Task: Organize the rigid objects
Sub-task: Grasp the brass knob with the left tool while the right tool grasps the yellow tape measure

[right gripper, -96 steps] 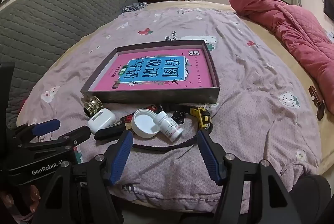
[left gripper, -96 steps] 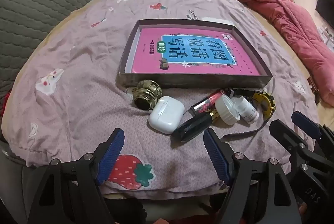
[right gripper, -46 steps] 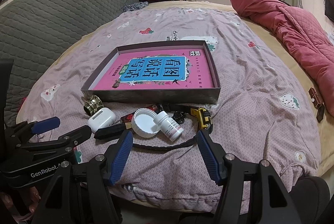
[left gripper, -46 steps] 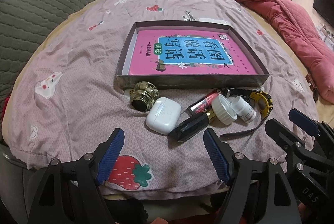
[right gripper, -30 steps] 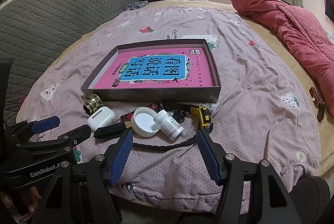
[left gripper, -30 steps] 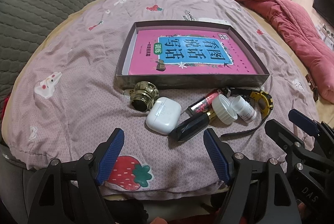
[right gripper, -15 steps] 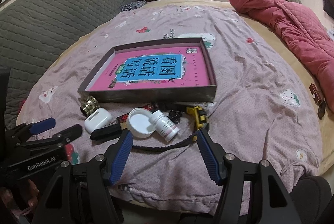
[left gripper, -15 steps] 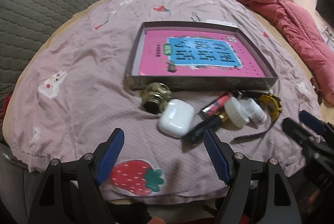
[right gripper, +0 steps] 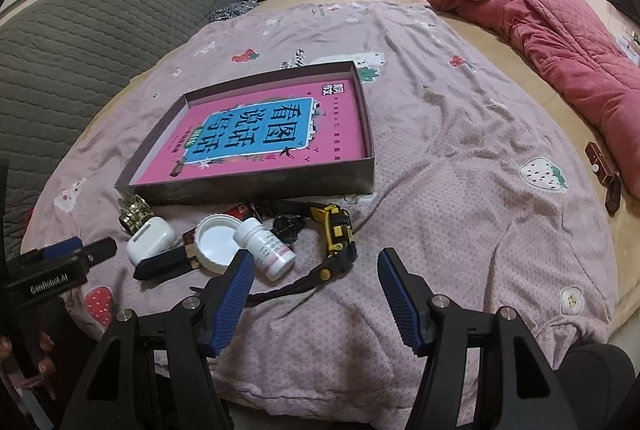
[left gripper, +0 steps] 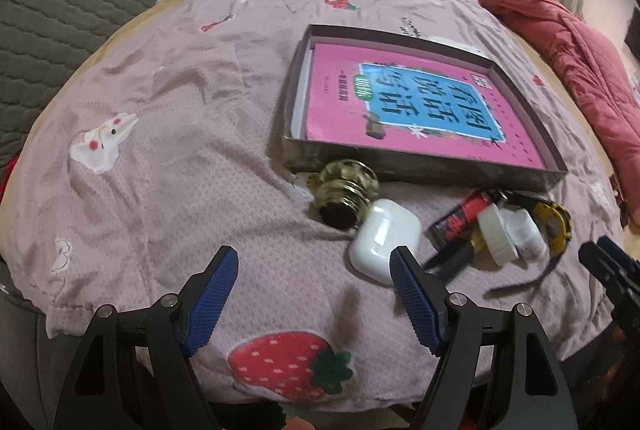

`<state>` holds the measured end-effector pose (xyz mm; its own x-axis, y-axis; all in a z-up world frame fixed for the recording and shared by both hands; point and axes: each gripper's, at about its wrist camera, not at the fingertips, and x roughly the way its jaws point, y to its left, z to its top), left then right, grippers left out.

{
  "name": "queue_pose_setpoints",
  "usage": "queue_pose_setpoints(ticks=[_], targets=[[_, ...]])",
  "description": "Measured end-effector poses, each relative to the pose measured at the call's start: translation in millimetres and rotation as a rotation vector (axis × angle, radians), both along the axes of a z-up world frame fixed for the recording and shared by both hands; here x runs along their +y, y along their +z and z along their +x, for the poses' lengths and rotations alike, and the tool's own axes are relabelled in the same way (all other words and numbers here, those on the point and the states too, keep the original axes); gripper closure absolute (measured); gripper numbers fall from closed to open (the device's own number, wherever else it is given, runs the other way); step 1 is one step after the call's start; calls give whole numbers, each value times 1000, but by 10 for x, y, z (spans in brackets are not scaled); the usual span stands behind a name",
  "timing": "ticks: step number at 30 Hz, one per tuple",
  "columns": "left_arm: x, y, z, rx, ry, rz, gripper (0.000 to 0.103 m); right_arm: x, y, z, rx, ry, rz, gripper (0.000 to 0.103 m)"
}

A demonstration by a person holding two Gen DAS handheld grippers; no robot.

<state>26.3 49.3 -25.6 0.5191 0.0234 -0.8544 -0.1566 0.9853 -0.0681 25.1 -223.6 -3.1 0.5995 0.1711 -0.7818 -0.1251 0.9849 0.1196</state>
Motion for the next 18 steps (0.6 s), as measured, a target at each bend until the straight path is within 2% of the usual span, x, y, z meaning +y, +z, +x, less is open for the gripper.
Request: queue_pose_setpoints(ticks=[5,18], targets=[[50,-55,179,10,27,-22,24,-43,-80,59,16,-6,-5,40],[25,-236,443,32,11,-75,24,-230,-239,209,62,-52,19,40]])
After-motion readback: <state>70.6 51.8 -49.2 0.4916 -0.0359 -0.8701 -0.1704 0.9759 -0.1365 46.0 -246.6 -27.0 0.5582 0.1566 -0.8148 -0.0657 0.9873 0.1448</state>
